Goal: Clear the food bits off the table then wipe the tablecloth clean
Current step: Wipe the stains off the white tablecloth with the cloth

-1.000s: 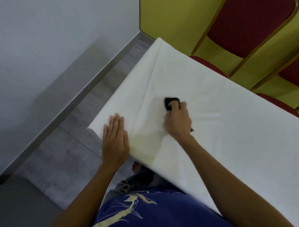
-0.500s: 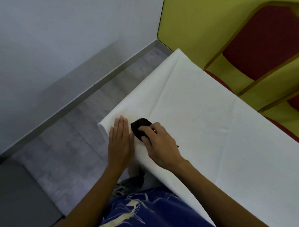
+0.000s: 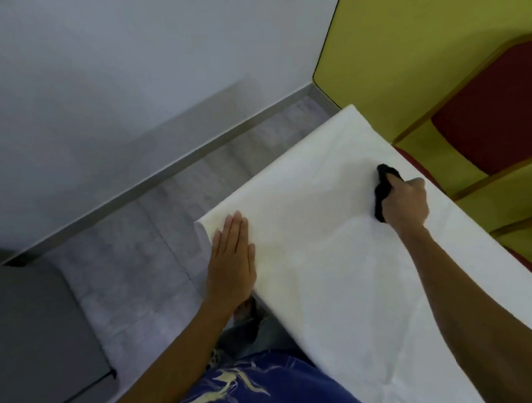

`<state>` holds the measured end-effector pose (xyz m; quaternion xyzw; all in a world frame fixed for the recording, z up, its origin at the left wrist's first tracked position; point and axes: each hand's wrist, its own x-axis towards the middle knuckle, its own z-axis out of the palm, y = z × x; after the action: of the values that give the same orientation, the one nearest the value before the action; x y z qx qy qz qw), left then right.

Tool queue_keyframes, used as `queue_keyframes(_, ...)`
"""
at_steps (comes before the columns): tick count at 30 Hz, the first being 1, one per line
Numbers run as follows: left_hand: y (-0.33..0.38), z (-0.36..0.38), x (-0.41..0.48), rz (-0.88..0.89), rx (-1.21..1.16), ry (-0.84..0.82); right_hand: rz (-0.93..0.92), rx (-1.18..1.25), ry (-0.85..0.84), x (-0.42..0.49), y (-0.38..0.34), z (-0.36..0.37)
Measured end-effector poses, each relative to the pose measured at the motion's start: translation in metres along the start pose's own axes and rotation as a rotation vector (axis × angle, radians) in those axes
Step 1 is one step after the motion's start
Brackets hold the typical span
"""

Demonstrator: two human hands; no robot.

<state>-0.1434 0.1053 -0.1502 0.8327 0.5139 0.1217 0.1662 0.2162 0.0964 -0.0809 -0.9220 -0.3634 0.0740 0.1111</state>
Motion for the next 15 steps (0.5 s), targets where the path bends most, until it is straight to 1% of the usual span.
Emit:
queue_keyframes(1,0.005,-0.001,0.002,-0.047,-0.017,-0.002,0.055,0.06,0.026,-0.002,-0.009,0.0)
queue_keyframes(2,0.013,-0.001,0.005,-0.099,-0.041,-0.003,0.032,0.111,0.05,-0.013,-0.026,0.002)
queue_keyframes(4,0.03,0.001,0.013,-0.193,-0.094,0.005,-0.173,0.178,0.042,-0.058,-0.068,0.024)
queue_keyframes(5,0.035,0.004,0.014,-0.219,-0.107,0.009,-0.311,0.203,-0.007,-0.087,-0.089,0.039)
queue_keyframes(7,0.034,0.01,0.011,-0.211,-0.074,0.005,-0.572,0.156,-0.172,-0.142,-0.119,0.062)
queue_keyframes(8,0.03,0.012,0.007,-0.184,-0.039,0.001,-0.649,0.122,-0.244,-0.158,-0.127,0.067)
queue_keyframes(9,0.025,0.013,0.004,-0.157,-0.009,-0.004,-0.698,0.1,-0.271,-0.161,-0.128,0.07)
queue_keyframes(12,0.016,0.009,0.004,-0.134,0.029,0.001,-0.763,0.057,-0.229,-0.123,-0.11,0.068)
queue_keyframes(15,0.019,0.007,0.004,-0.132,0.058,-0.018,-0.697,0.023,-0.074,-0.065,-0.084,0.064)
